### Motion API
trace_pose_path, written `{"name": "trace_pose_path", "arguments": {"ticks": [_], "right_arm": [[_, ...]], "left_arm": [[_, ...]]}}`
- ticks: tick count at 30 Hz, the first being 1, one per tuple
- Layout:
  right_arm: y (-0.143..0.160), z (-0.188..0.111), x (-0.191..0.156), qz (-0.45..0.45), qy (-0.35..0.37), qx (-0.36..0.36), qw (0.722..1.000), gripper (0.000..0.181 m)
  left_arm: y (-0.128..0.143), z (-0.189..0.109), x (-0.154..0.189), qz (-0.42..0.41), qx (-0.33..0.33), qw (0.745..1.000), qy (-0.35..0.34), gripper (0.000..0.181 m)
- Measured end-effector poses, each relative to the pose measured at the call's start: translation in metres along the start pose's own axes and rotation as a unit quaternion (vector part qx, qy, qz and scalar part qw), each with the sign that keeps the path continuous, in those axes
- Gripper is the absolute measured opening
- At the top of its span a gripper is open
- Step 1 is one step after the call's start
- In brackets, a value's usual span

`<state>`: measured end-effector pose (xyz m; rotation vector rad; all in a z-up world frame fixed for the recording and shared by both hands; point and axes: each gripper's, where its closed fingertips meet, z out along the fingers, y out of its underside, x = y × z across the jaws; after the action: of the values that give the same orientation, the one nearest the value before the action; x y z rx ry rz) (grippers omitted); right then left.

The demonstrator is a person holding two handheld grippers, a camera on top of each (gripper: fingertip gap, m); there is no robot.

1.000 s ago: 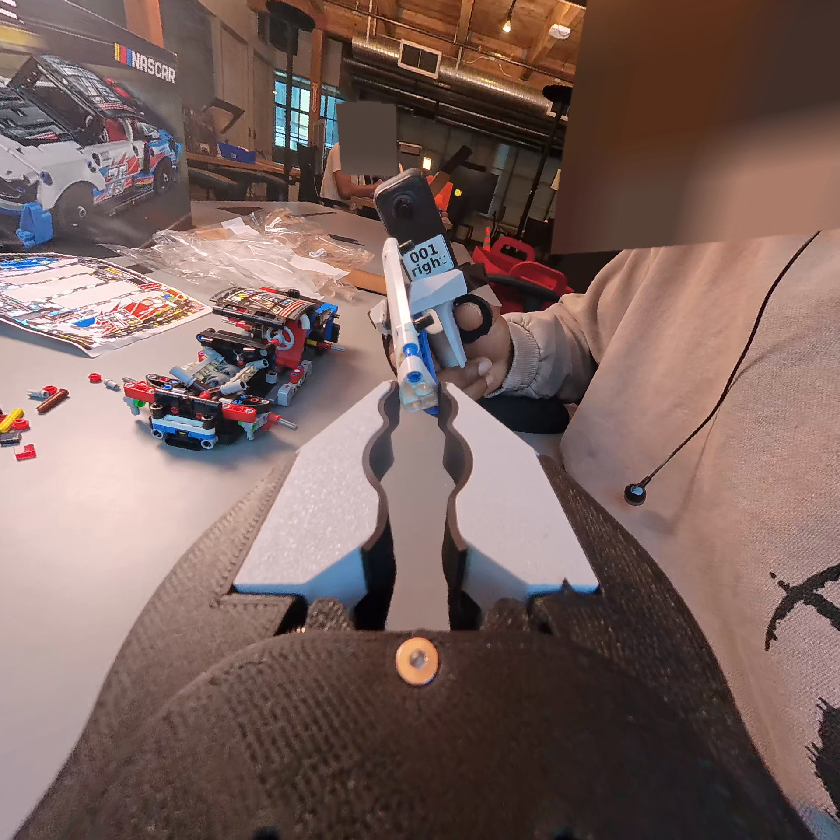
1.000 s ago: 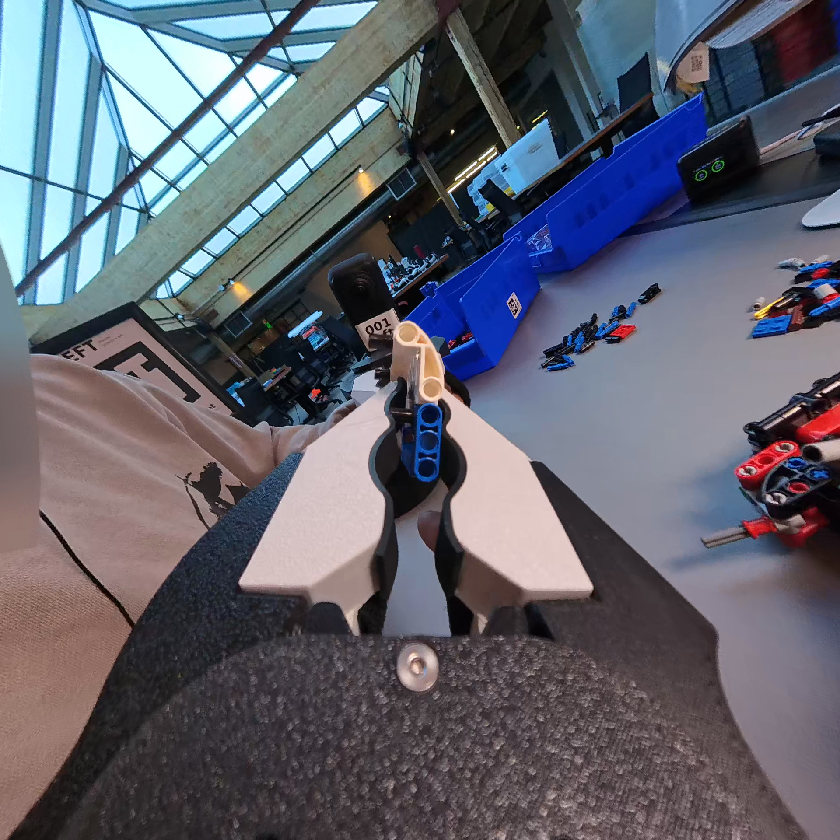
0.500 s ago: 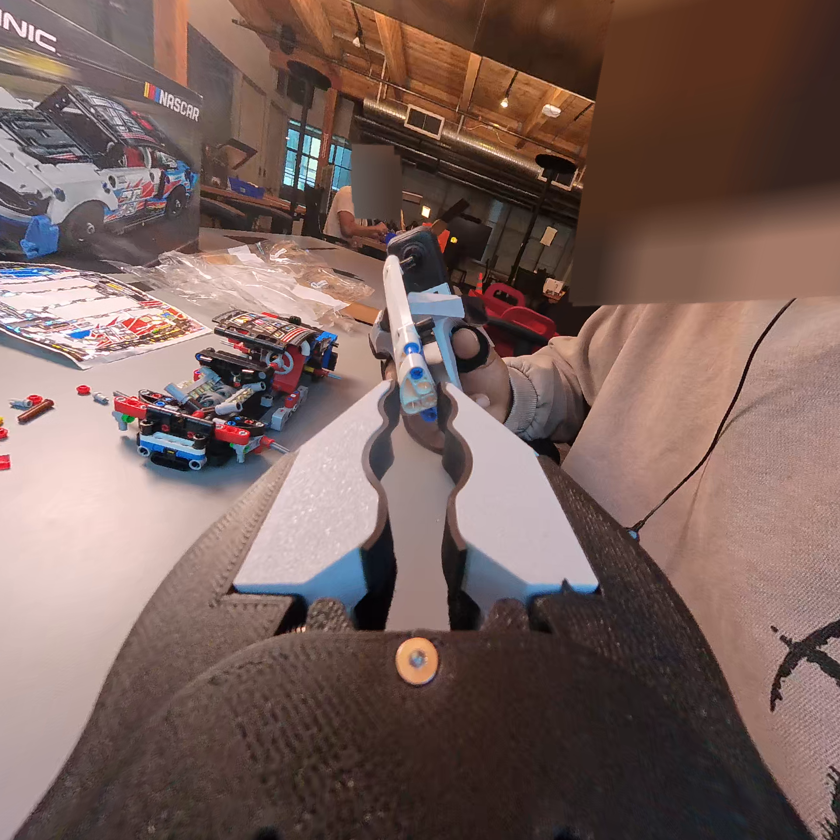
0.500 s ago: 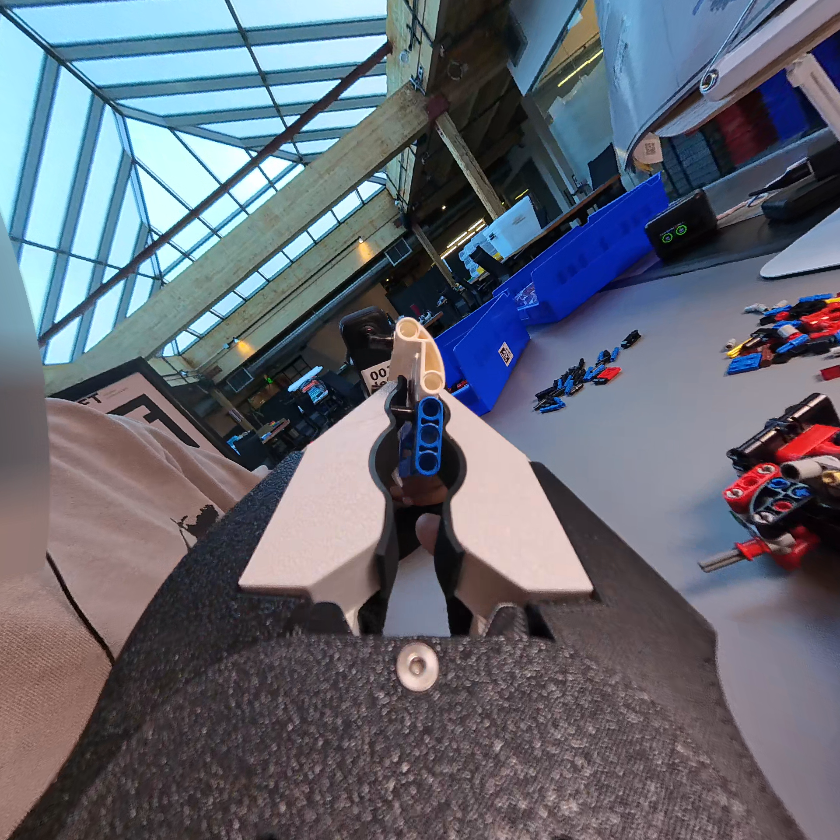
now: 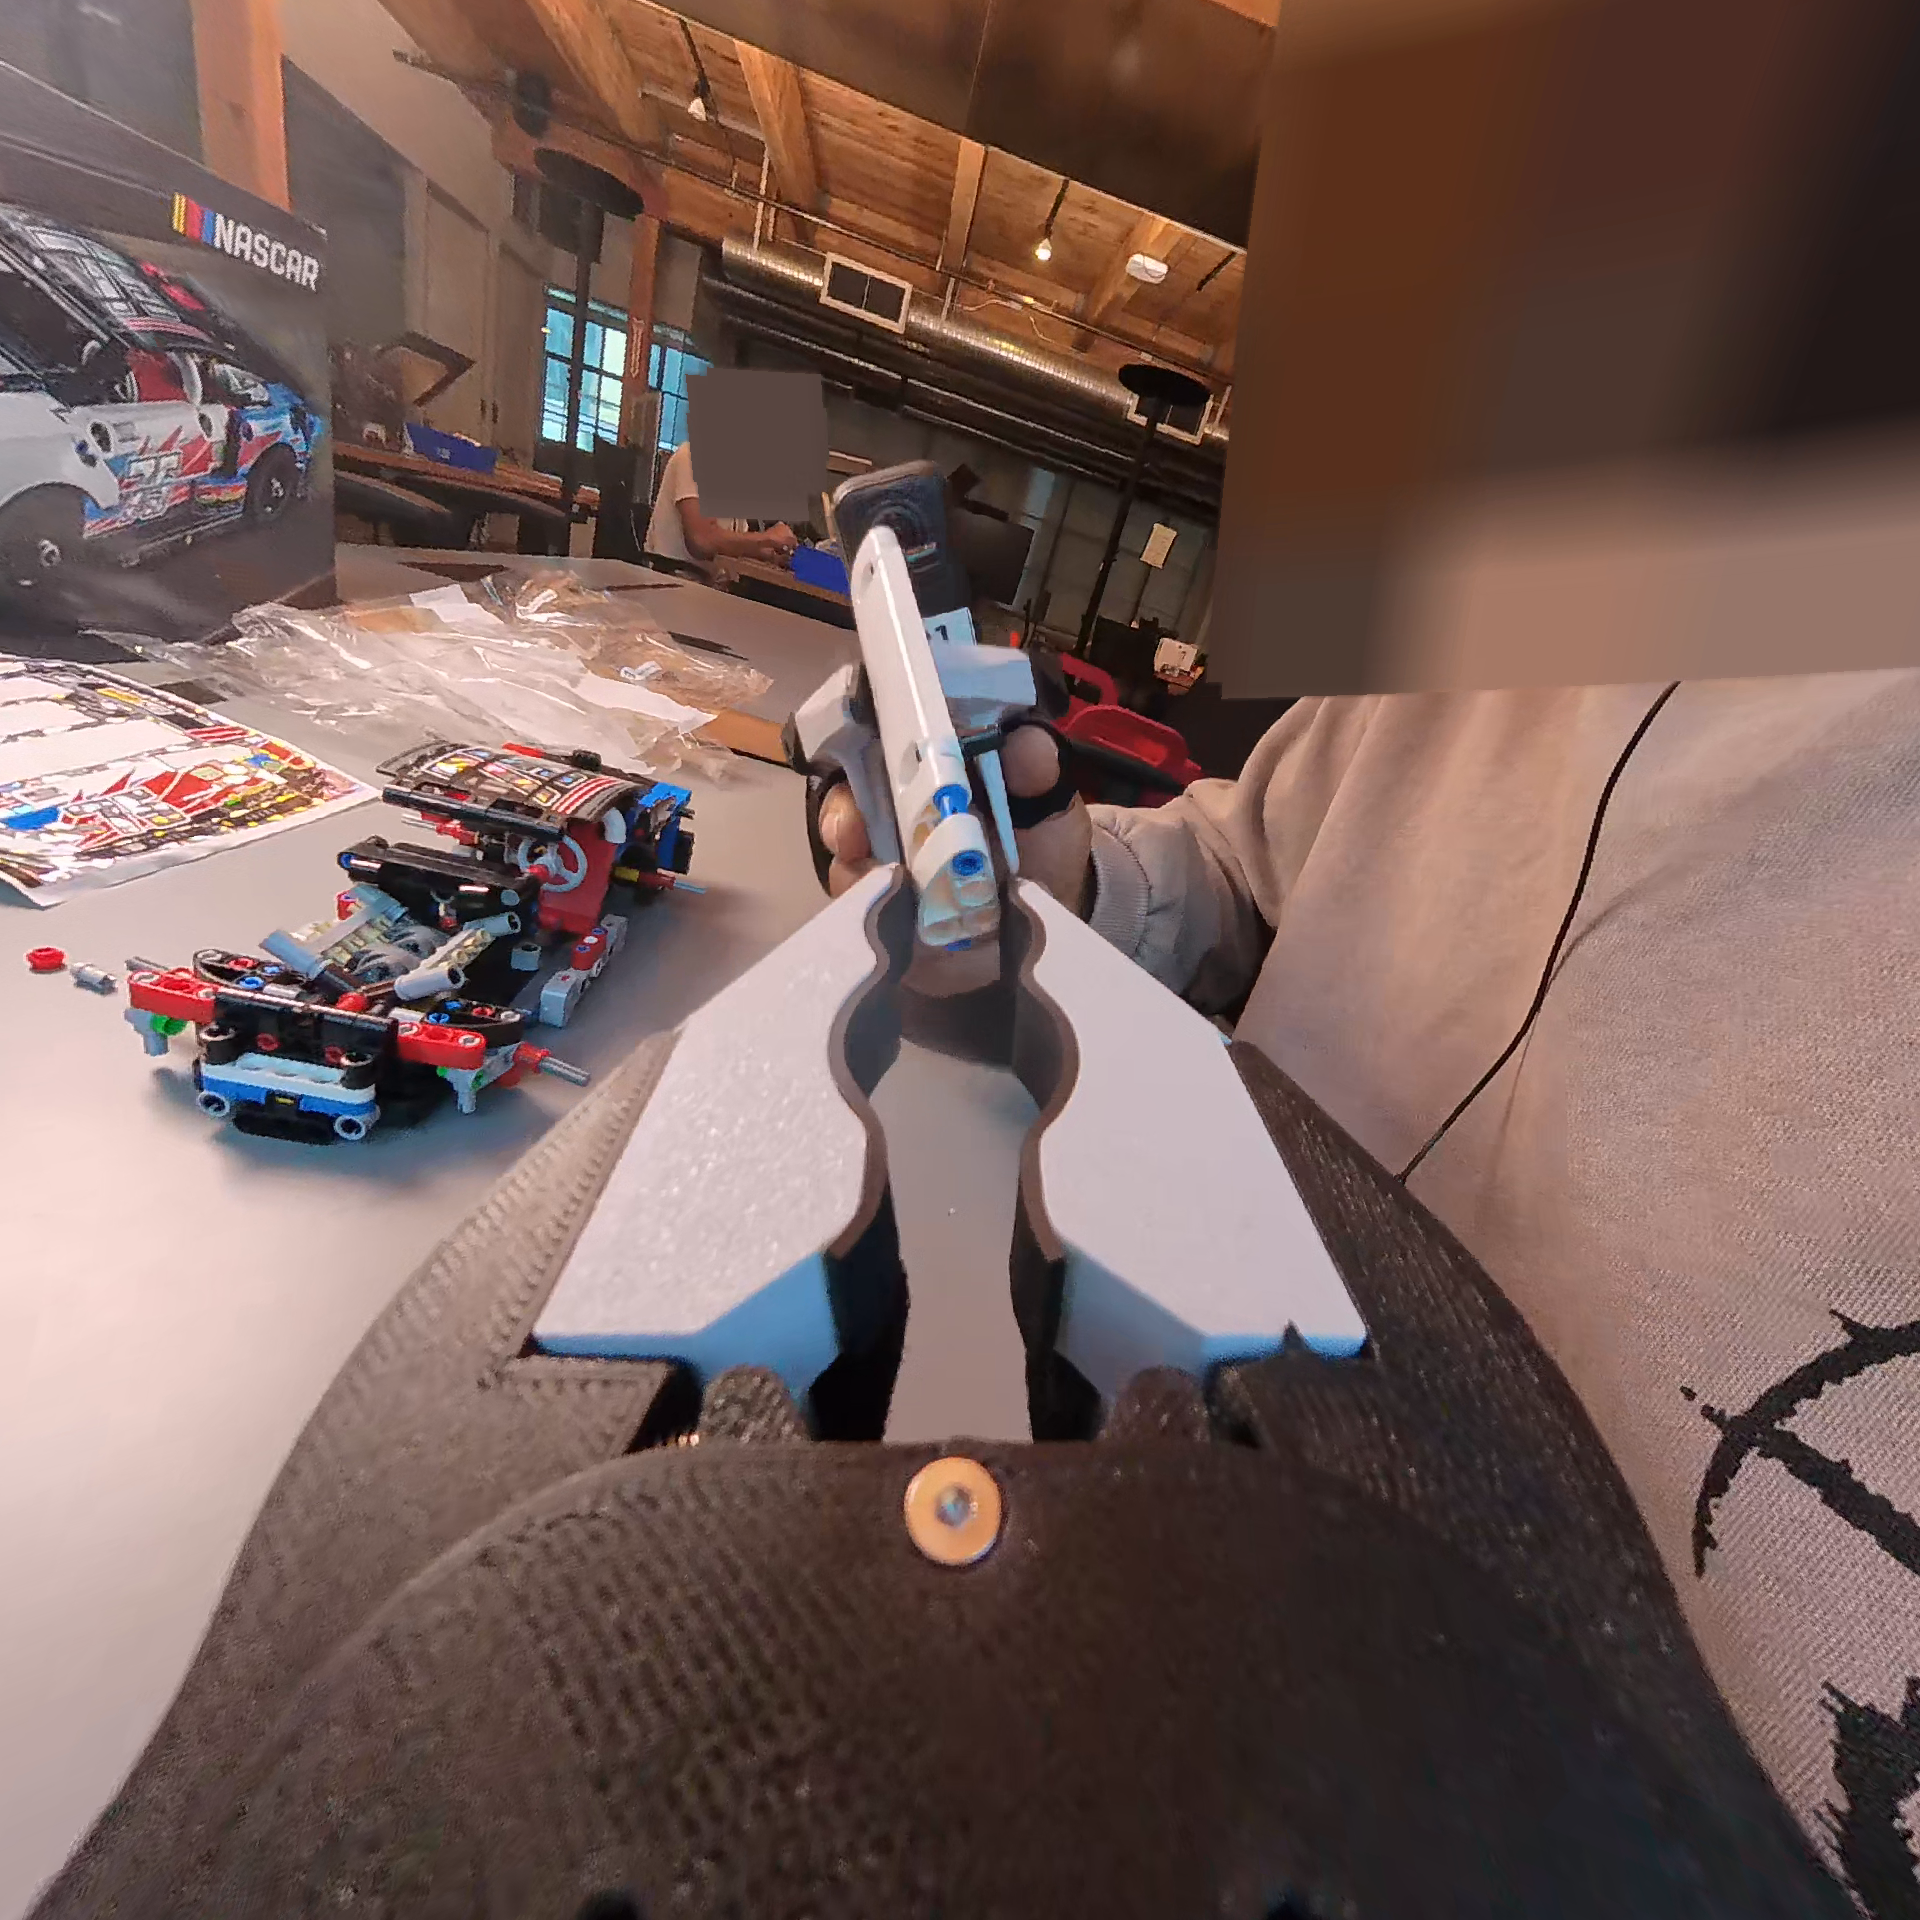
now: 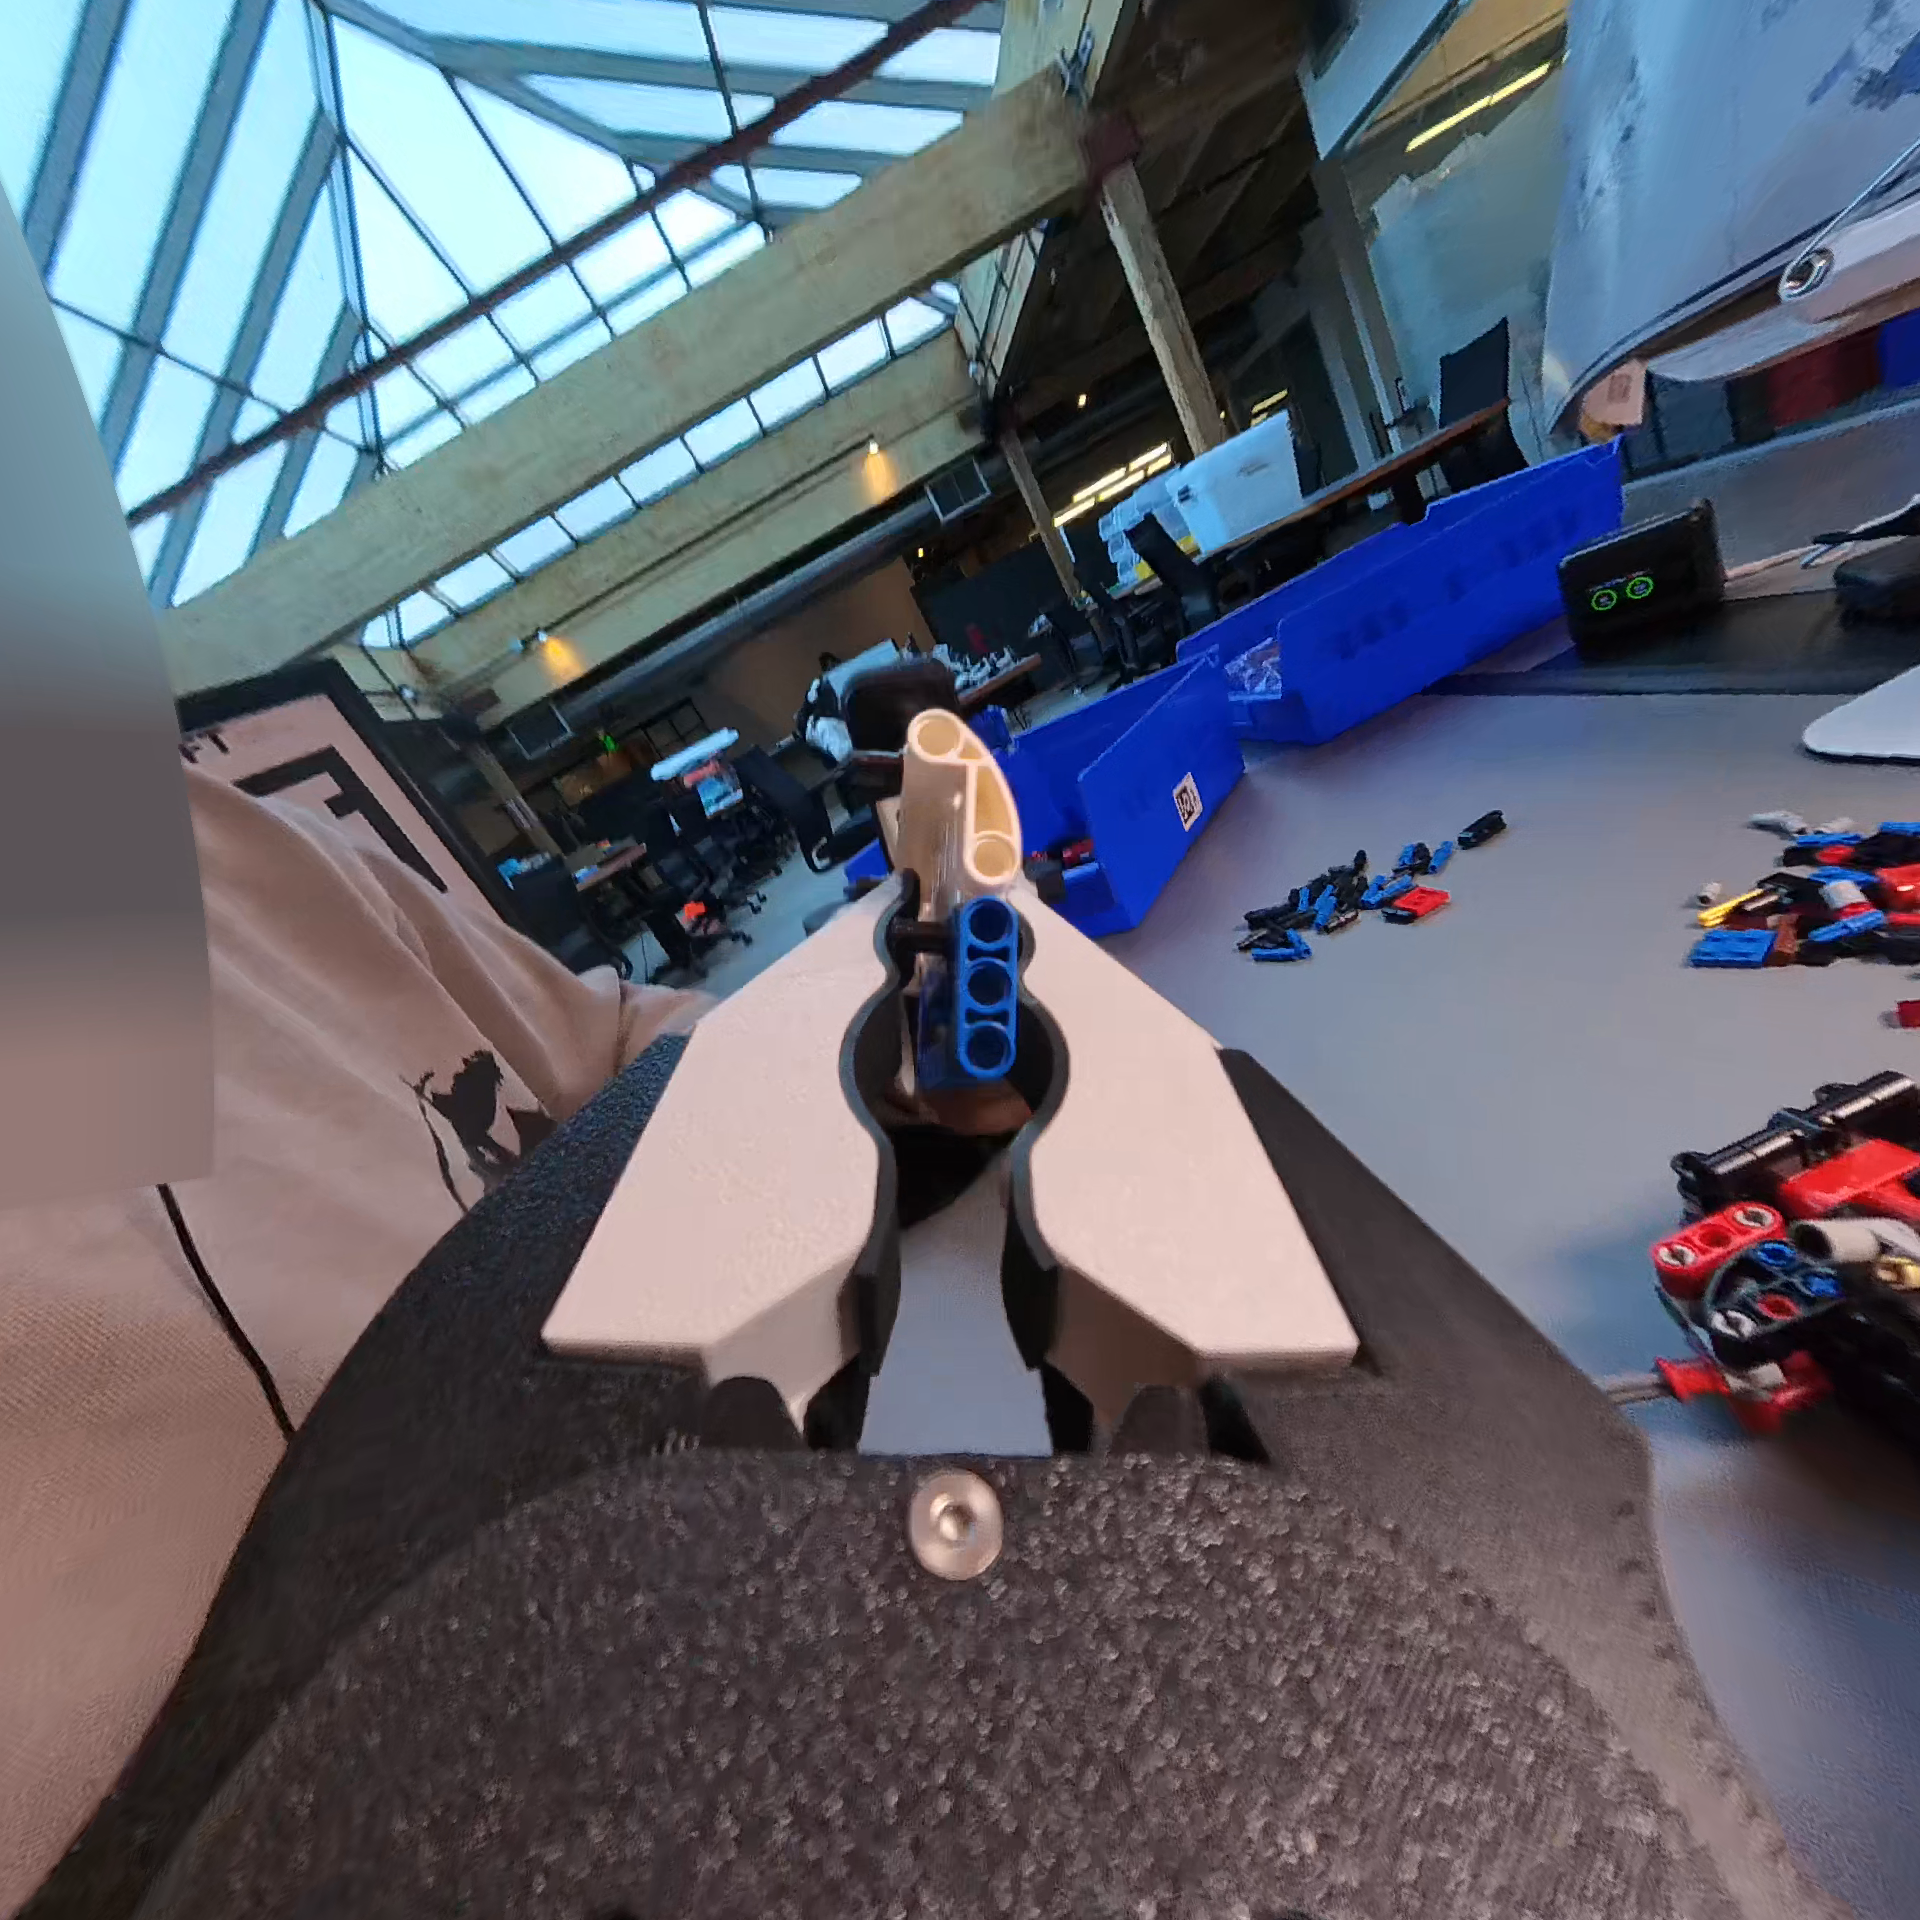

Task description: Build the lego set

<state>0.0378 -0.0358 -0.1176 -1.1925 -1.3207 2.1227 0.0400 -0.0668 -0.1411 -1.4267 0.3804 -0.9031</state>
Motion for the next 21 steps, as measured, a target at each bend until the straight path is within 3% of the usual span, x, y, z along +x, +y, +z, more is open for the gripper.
{"name": "trace_pose_path", "arguments": {"ticks": [3, 7, 17, 21], "right_arm": [[0.017, 0.003, -0.004, -0.025, -0.020, -0.066, 0.997, 0.018], [0.033, 0.007, -0.005, -0.044, -0.020, -0.115, 0.992, 0.008], [0.030, 0.010, -0.004, -0.003, -0.005, -0.073, 0.997, 0.005], [0.038, 0.008, -0.004, 0.006, -0.019, -0.107, 0.994, 0.005]], "left_arm": [[0.003, -0.001, 0.000, -0.009, -0.008, 1.000, 0.005, 0.014], [0.004, 0.000, 0.004, -0.009, -0.009, 1.000, 0.013, 0.014], [0.004, -0.001, 0.002, -0.010, -0.006, 1.000, 0.002, 0.014], [0.012, -0.001, 0.004, -0.009, -0.027, 1.000, 0.007, 0.014]]}}
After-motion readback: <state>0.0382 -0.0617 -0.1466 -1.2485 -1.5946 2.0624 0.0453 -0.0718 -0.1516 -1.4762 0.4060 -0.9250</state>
